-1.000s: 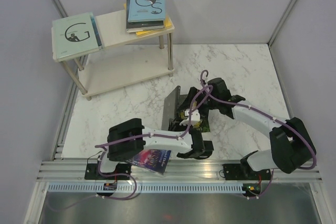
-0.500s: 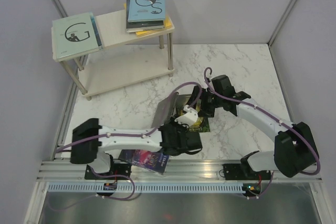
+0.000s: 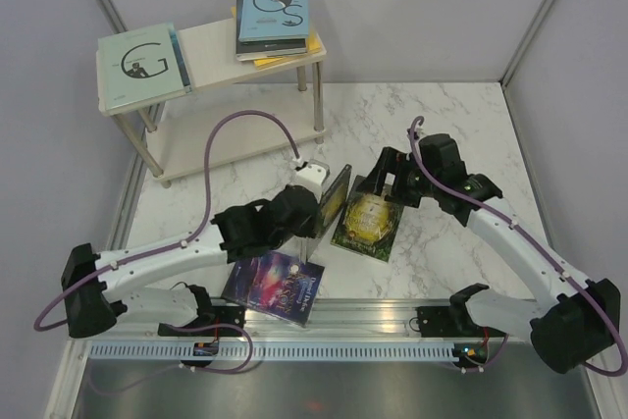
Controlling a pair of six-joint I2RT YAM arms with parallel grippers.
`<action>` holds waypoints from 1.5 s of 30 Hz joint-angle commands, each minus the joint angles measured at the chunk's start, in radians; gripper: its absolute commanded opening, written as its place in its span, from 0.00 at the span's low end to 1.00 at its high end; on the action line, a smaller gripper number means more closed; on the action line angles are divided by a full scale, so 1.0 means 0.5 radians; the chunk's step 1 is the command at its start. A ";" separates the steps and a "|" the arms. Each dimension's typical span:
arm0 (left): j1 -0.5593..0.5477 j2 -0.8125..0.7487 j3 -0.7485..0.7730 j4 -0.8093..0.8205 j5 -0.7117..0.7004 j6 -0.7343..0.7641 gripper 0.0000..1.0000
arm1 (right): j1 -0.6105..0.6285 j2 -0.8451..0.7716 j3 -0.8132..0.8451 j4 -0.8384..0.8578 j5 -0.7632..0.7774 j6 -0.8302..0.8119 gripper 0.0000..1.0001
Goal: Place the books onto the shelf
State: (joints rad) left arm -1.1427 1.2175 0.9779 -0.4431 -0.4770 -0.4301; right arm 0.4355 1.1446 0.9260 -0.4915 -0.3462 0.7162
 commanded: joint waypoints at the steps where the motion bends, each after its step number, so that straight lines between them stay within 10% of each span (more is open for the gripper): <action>1: 0.156 -0.281 -0.078 0.334 0.380 -0.054 0.02 | -0.042 -0.153 0.075 -0.127 0.293 -0.018 0.98; 15: 0.503 -0.376 -0.197 0.361 0.789 -0.284 0.02 | -0.079 -0.295 -0.131 -0.045 0.300 0.089 0.98; 24: 0.622 -0.686 -0.498 0.809 0.678 -0.744 0.02 | -0.079 -0.402 -0.897 0.884 -0.176 0.649 0.96; 33: 0.779 -0.894 -0.596 0.980 0.577 -1.011 0.02 | -0.079 -1.077 -1.413 1.367 0.140 1.117 0.96; 45: 1.313 -1.017 -0.465 1.227 1.401 -1.045 0.02 | -0.079 -1.148 -1.478 1.318 0.162 1.129 0.96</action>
State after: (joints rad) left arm -0.5339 0.7586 0.6430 -0.0460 0.0563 -0.8848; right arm 0.3969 0.5827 0.1974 0.1440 -0.2890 1.2675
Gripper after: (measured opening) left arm 0.179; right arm 0.964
